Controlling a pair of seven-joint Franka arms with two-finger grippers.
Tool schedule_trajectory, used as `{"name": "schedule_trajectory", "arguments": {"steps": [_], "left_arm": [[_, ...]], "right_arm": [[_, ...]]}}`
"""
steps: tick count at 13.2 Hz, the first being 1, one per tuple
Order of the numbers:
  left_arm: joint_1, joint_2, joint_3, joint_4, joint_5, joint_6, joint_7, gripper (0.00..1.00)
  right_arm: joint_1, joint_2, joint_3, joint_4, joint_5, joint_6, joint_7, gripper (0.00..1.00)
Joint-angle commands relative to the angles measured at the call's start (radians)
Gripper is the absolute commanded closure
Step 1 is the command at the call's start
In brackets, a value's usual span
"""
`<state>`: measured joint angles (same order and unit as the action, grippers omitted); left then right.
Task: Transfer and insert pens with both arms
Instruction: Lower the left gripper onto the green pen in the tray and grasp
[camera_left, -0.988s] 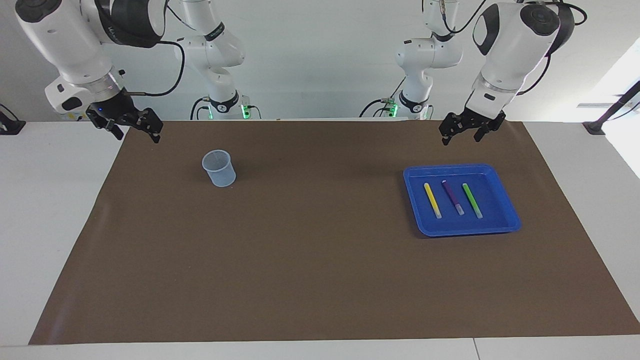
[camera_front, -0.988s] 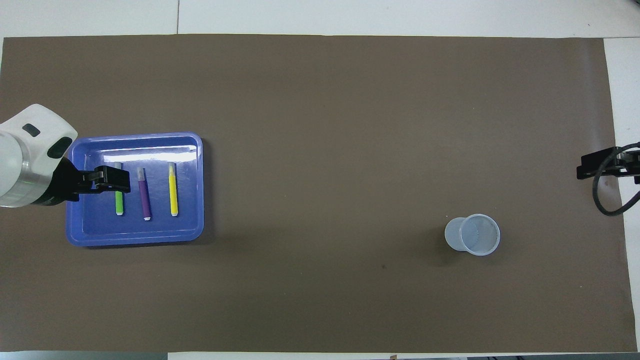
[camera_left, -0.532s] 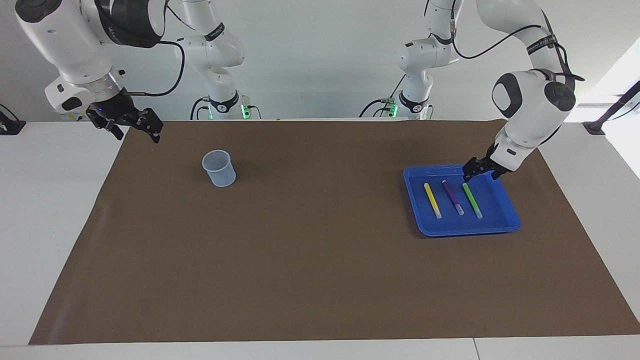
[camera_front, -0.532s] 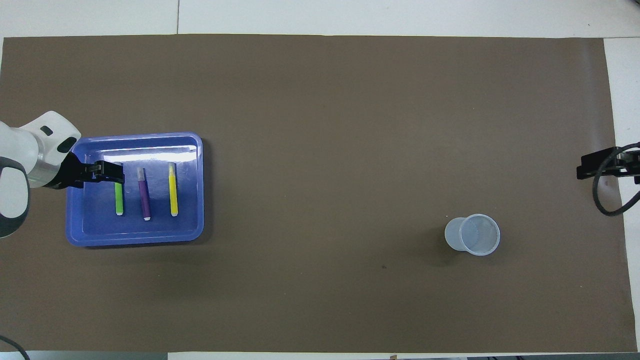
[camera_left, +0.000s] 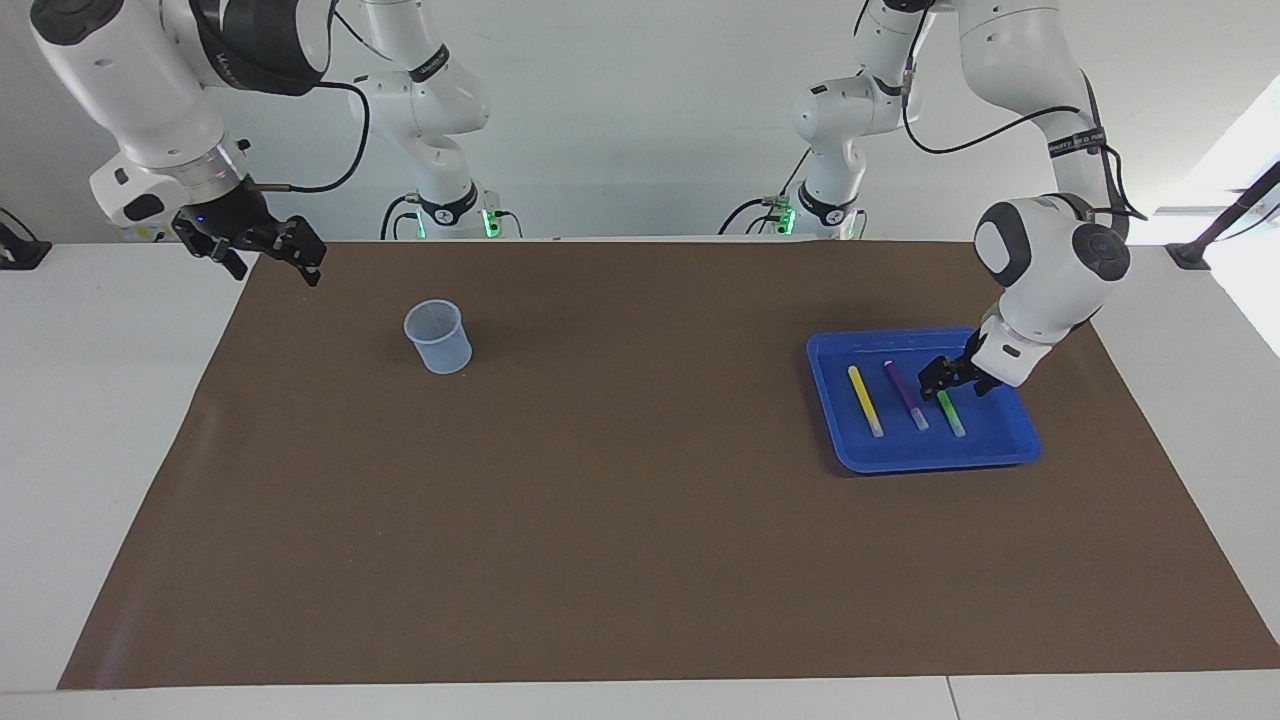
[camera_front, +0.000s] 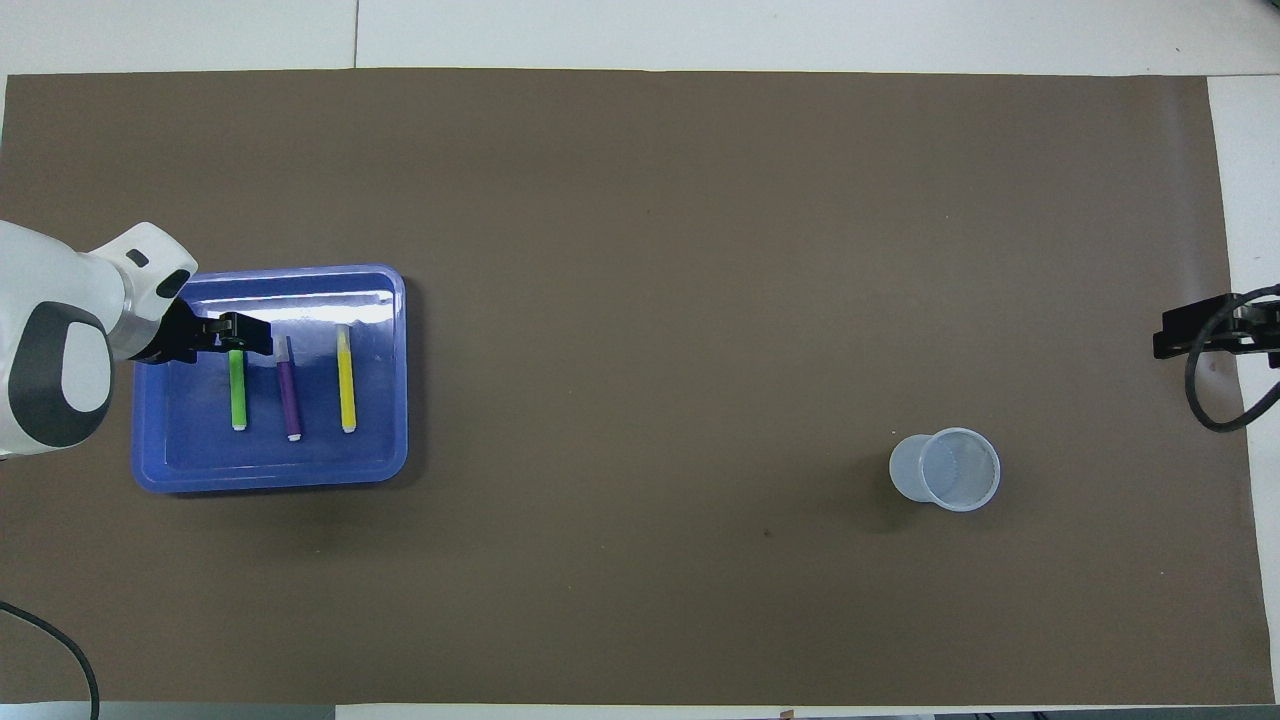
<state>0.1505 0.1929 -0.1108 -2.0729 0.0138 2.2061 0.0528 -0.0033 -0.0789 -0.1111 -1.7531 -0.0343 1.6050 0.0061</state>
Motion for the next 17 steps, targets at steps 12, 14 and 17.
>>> {"name": "schedule_trajectory", "arguments": {"steps": [12, 14, 17], "left_arm": [[0.054, 0.059, -0.004, 0.001, 0.032, 0.027, 0.002, 0.22], [0.047, 0.057, -0.004, -0.009, 0.032, 0.035, -0.017, 0.35], [0.044, 0.057, -0.004, -0.012, 0.031, 0.037, -0.024, 0.47]], "right_arm": [[-0.004, -0.013, -0.001, -0.006, 0.02, -0.01, -0.021, 0.0], [-0.004, -0.013, -0.001, -0.006, 0.022, -0.011, -0.021, 0.0], [-0.004, -0.013, -0.001, -0.006, 0.022, -0.011, -0.021, 0.0]]}}
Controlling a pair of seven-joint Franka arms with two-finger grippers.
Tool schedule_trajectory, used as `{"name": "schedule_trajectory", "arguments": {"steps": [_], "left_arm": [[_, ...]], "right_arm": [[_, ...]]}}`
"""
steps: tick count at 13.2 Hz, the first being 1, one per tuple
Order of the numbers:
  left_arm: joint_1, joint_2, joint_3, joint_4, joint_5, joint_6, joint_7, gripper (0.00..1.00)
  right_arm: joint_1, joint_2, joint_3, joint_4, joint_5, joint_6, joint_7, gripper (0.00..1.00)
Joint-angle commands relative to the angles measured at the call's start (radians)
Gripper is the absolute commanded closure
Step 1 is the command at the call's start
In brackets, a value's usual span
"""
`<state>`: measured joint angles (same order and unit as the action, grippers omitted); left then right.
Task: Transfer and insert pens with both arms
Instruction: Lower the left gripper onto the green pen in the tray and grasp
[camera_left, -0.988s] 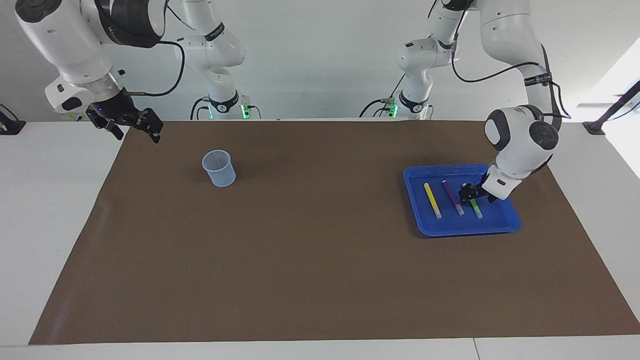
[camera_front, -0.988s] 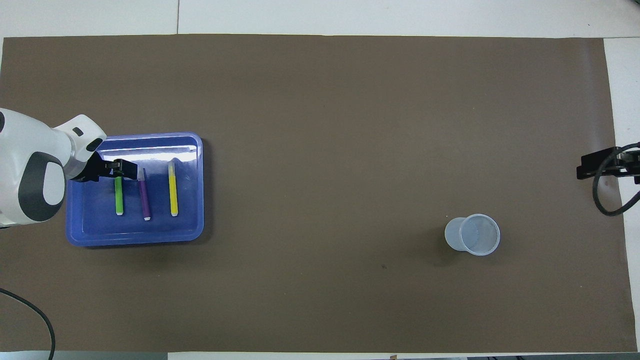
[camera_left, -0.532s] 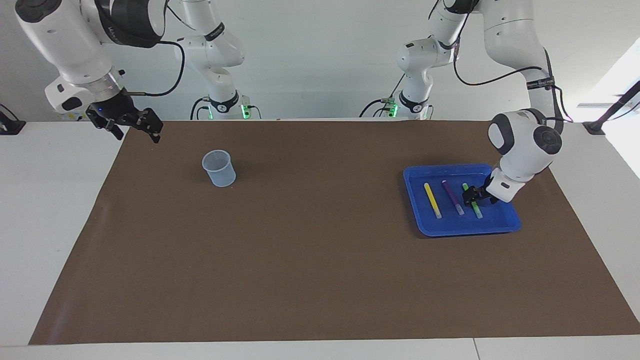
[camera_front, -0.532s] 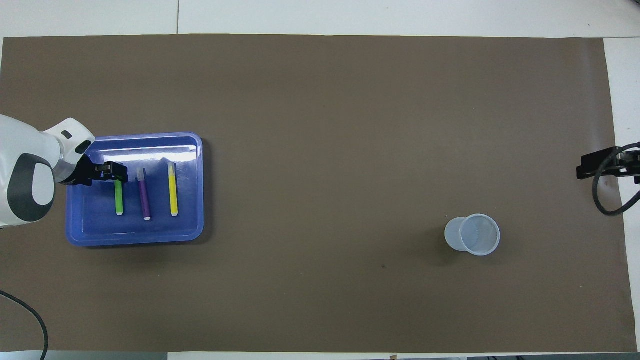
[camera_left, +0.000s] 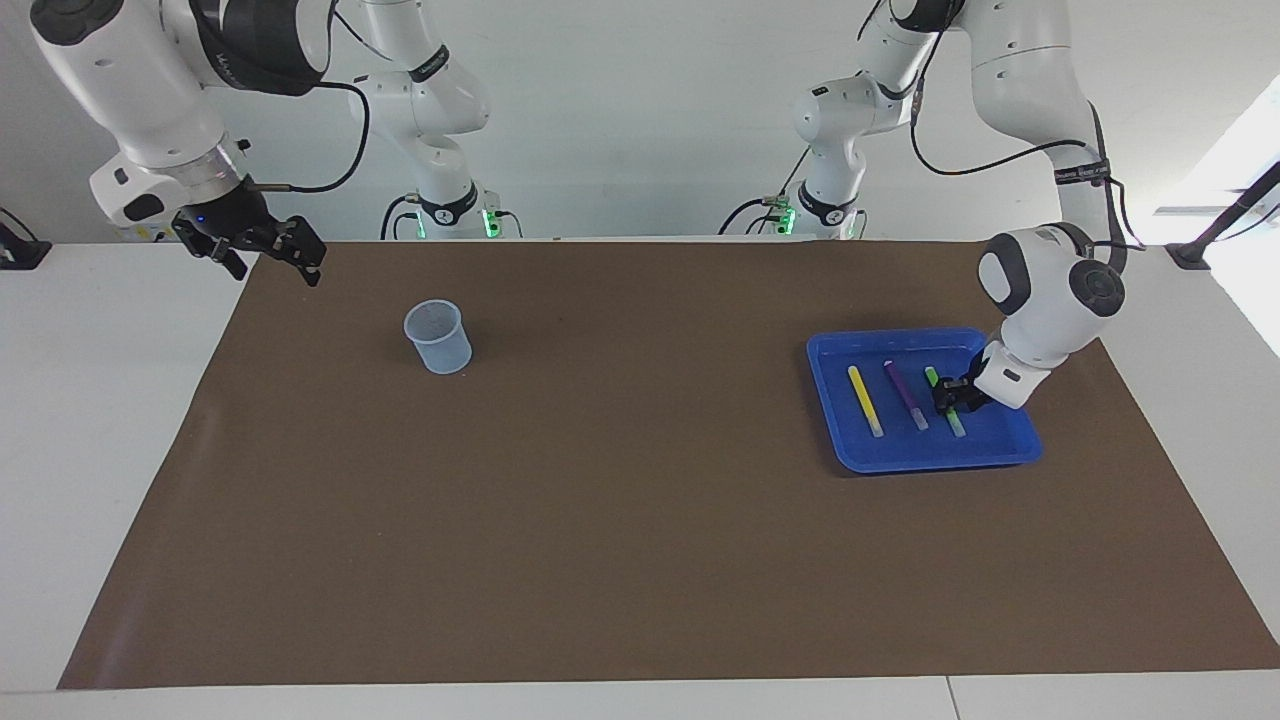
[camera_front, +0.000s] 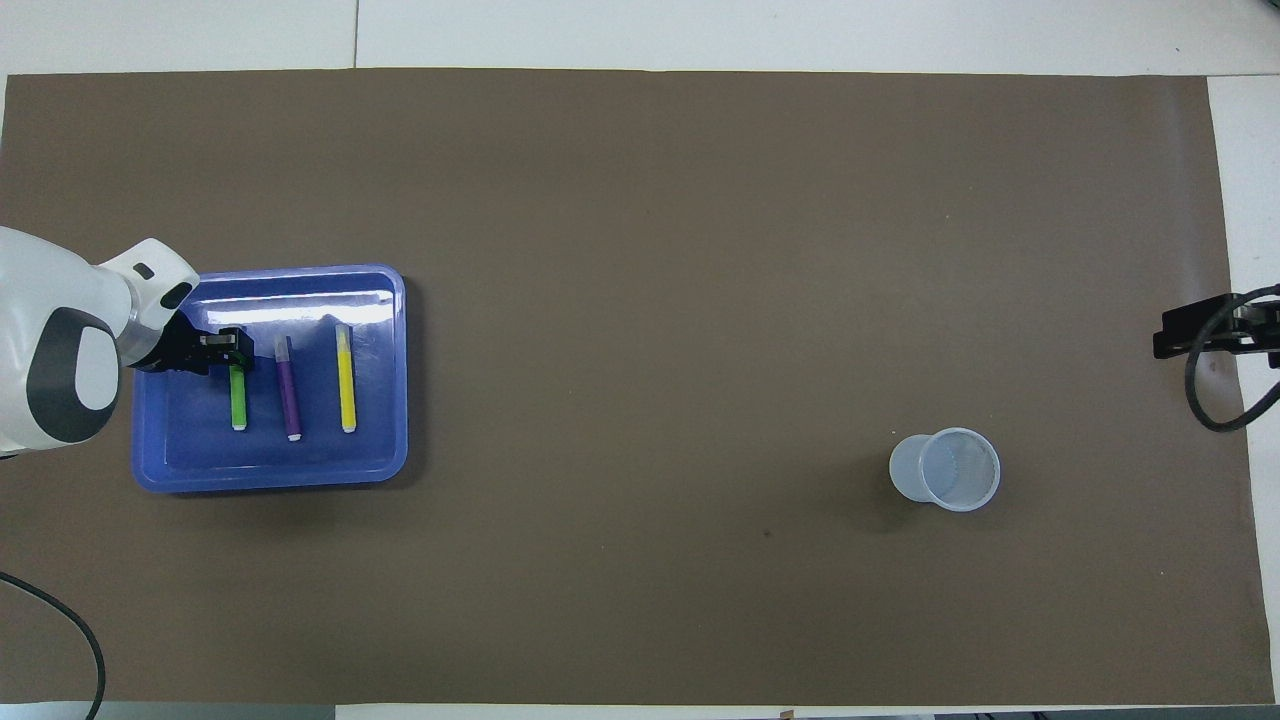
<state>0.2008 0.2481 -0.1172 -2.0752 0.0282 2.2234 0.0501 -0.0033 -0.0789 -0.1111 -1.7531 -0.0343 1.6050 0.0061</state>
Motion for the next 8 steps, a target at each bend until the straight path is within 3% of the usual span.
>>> {"name": "schedule_trajectory", "arguments": {"steps": [1, 6, 8], "left_arm": [[-0.006, 0.002, 0.002, -0.009, 0.016, 0.019, -0.021, 0.53], [-0.007, 0.003, 0.002, -0.009, 0.016, 0.018, -0.029, 1.0], [-0.008, 0.003, 0.002, -0.005, 0.018, 0.016, -0.029, 1.0]], "right_arm": [[-0.004, -0.013, -0.001, -0.006, 0.02, -0.011, -0.021, 0.0], [-0.004, -0.013, -0.001, -0.006, 0.02, -0.011, -0.021, 0.0], [-0.004, -0.013, -0.001, -0.006, 0.022, -0.011, -0.021, 0.0]]}}
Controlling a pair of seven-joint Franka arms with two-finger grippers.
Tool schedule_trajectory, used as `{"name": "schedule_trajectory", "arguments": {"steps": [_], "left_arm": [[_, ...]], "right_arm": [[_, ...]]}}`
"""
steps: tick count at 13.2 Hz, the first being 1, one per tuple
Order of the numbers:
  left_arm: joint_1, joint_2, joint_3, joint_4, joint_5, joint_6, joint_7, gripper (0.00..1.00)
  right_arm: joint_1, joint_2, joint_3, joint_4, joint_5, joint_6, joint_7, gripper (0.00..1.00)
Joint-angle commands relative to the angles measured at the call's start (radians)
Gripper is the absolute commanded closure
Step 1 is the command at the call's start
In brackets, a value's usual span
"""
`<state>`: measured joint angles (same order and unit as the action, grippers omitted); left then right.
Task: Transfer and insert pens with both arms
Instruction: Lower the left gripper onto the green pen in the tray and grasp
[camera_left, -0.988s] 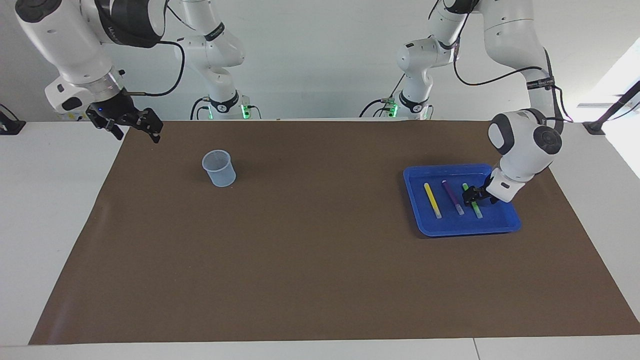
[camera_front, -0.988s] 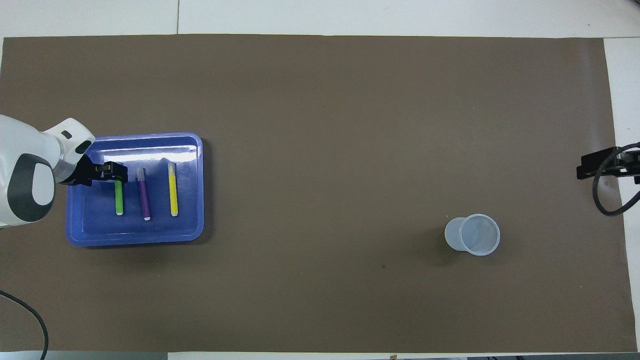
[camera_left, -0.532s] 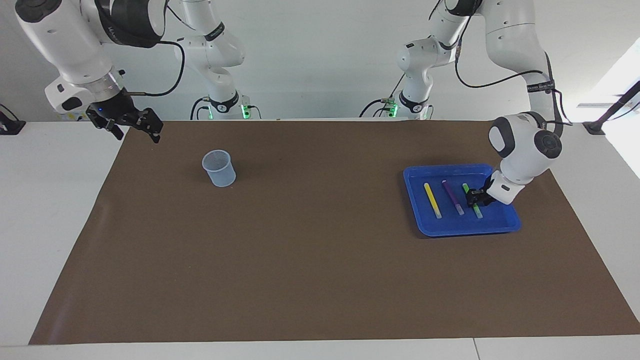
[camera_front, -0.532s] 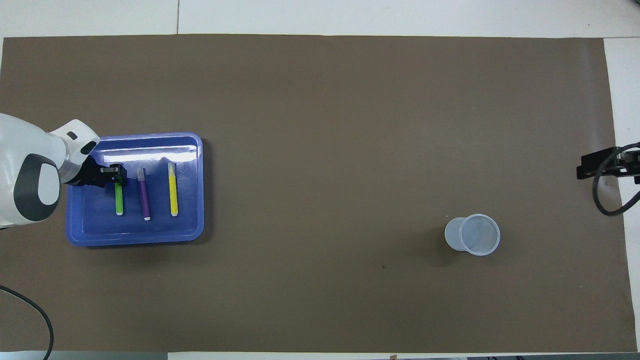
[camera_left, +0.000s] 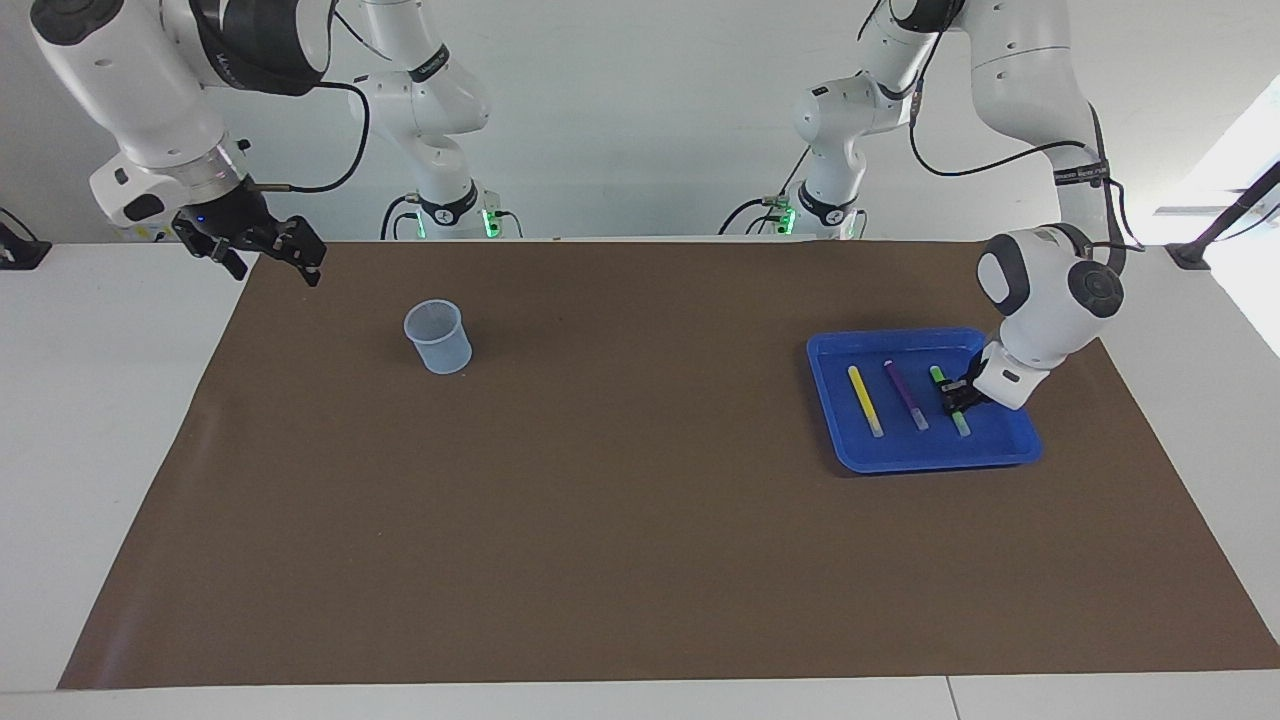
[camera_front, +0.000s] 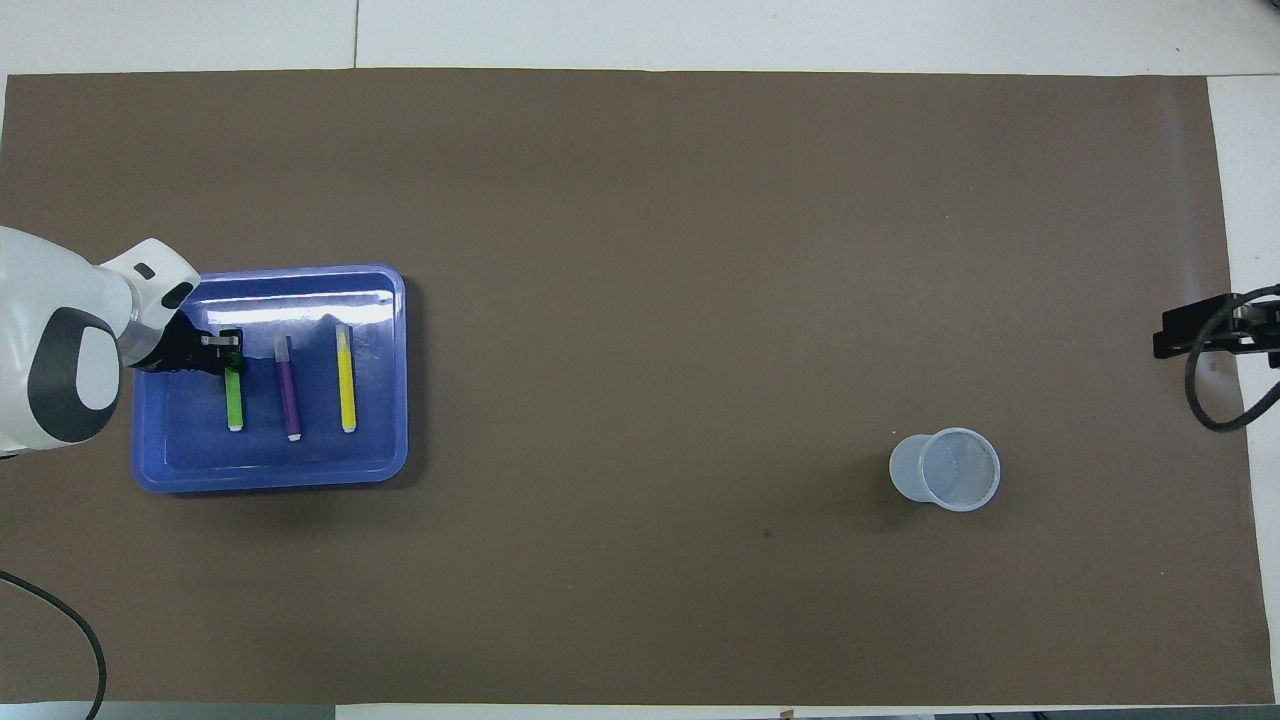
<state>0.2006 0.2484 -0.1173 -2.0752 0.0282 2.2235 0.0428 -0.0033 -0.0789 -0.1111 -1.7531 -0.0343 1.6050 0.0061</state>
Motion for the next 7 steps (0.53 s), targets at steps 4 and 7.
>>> {"name": "schedule_trajectory", "arguments": {"steps": [4, 7], "left_arm": [[-0.01, 0.008, 0.001, 0.027, 0.016, -0.005, -0.027, 1.0], [-0.038, 0.006, -0.002, 0.108, 0.015, -0.115, -0.061, 1.0]], "right_arm": [[-0.004, -0.013, -0.001, -0.006, 0.02, -0.011, -0.021, 0.0], [-0.004, -0.013, -0.001, -0.006, 0.022, -0.011, -0.021, 0.0]]}}
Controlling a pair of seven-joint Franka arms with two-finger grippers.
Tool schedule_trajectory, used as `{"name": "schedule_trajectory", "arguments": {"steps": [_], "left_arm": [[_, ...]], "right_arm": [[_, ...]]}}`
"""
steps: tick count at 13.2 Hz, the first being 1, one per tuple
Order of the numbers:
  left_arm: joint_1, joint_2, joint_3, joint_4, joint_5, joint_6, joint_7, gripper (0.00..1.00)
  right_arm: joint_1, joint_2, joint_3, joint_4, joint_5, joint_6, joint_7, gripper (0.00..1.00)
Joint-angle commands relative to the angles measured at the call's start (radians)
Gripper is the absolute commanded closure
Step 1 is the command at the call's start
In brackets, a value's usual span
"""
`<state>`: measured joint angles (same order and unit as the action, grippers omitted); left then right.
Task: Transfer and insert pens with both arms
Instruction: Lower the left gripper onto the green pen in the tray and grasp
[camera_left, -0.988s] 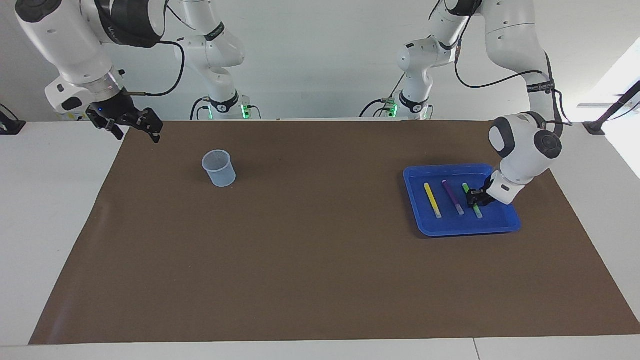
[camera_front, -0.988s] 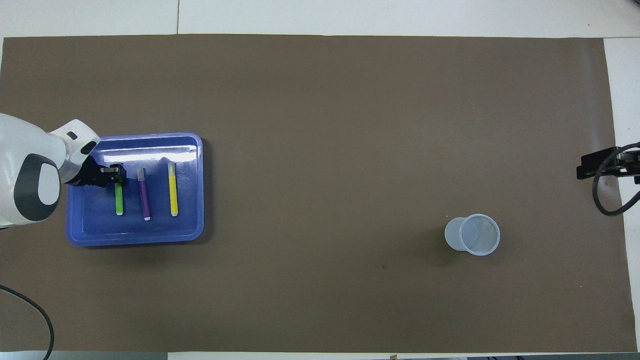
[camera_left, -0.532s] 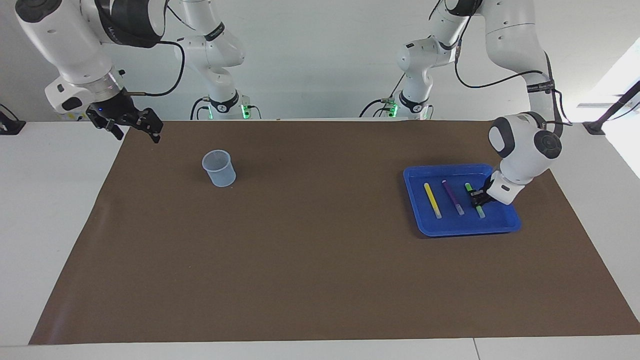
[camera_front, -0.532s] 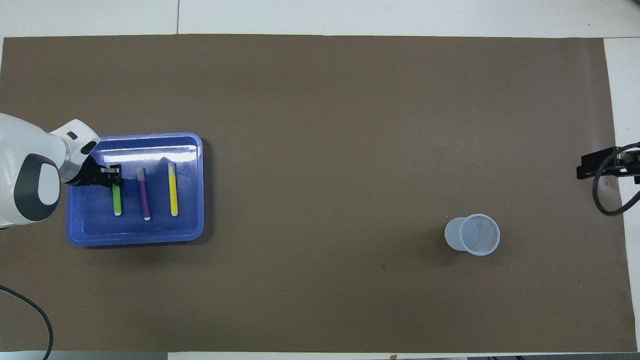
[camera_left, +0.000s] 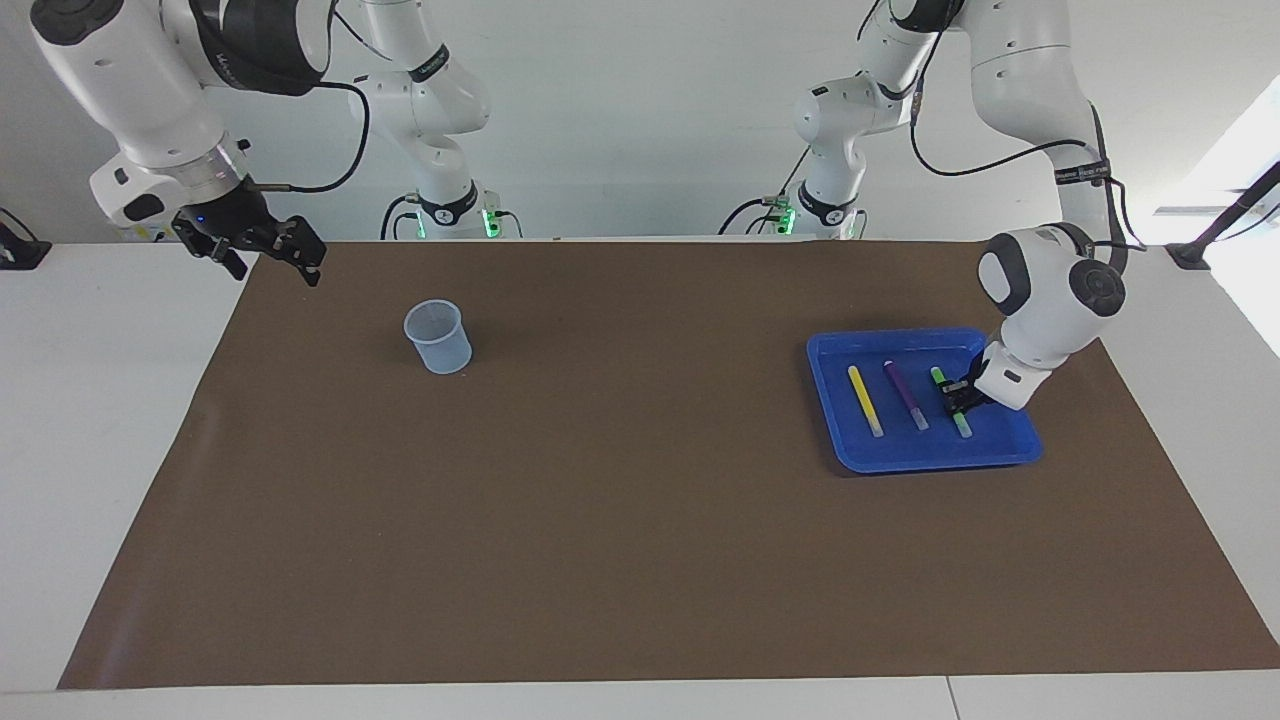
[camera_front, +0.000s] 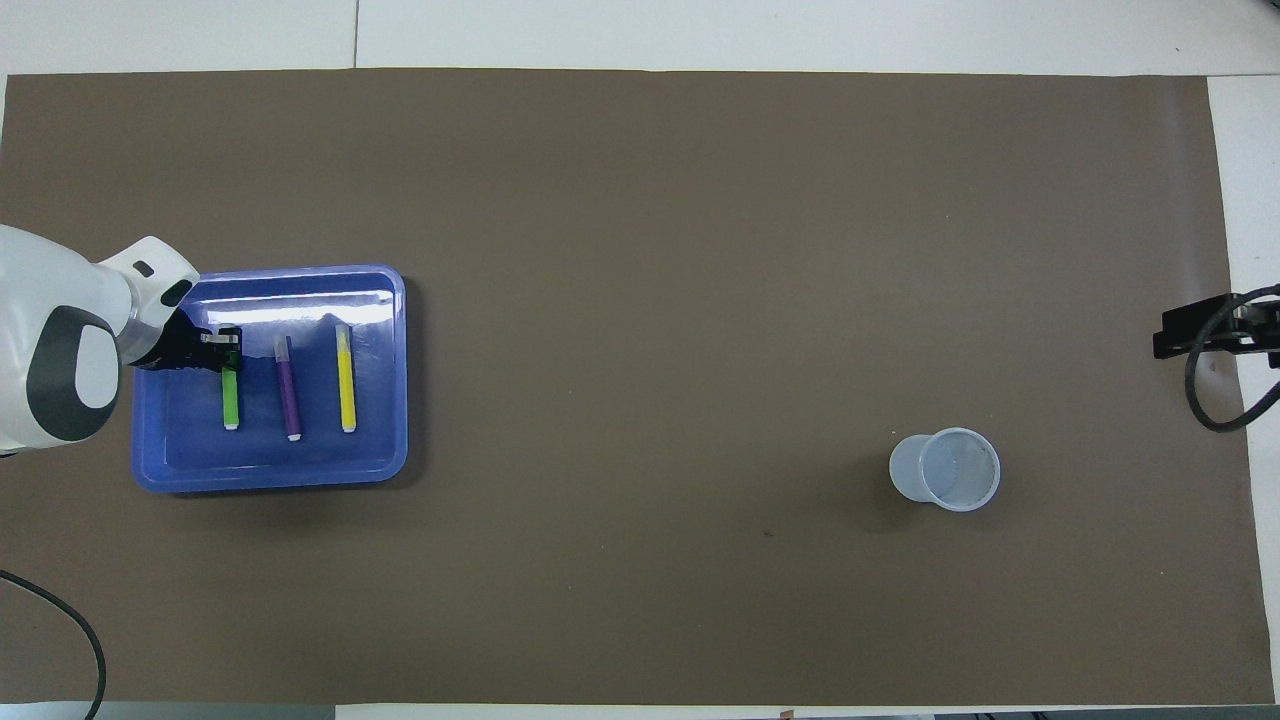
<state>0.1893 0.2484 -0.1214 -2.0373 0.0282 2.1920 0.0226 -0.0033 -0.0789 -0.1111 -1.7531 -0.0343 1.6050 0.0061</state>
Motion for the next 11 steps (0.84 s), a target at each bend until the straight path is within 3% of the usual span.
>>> {"name": "schedule_trajectory", "arguments": {"steps": [1, 7, 11], "left_arm": [[-0.036, 0.005, 0.0, 0.101, 0.013, -0.125, -0.053, 1.0], [-0.117, -0.008, -0.017, 0.279, 0.009, -0.366, -0.222, 1.0], [-0.116, -0.026, -0.133, 0.397, -0.089, -0.556, -0.471, 1.0]], "right_arm": [[-0.004, -0.013, -0.001, -0.006, 0.022, -0.011, -0.021, 0.0], [-0.004, -0.013, -0.001, -0.006, 0.022, -0.011, -0.021, 0.0], [0.002, -0.015, 0.002, -0.013, 0.025, -0.016, -0.032, 0.0]]}}
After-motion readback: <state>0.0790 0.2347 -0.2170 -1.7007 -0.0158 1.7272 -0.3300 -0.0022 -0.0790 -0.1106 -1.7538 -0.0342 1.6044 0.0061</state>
